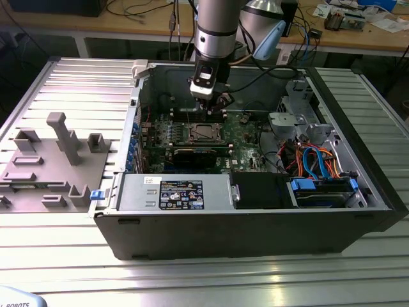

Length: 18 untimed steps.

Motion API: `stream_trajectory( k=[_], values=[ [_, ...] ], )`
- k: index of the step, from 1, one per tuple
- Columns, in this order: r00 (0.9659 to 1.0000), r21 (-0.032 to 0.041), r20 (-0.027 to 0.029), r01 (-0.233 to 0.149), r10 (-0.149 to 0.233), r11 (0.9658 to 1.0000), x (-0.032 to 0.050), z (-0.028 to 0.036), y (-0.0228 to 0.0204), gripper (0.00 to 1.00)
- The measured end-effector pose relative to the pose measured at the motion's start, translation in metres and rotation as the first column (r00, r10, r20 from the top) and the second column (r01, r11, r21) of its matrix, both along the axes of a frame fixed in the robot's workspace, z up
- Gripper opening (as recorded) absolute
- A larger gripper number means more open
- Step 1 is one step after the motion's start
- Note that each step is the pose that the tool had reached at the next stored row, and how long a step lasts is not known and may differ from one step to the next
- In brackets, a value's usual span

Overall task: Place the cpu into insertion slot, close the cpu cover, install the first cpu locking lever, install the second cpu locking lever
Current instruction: 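Install the first cpu locking lever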

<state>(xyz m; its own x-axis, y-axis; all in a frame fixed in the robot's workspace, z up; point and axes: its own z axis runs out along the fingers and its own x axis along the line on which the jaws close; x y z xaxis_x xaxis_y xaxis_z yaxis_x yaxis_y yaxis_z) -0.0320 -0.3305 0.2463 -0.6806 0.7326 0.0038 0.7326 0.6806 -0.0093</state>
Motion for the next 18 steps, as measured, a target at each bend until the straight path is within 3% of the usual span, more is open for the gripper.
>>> stream_trajectory(
  k=[18],
  values=[
    [0.9992,-0.0001,0.0,-0.041,0.041,0.9992,0.0,0.0,0.0,0.11]
  ],
)
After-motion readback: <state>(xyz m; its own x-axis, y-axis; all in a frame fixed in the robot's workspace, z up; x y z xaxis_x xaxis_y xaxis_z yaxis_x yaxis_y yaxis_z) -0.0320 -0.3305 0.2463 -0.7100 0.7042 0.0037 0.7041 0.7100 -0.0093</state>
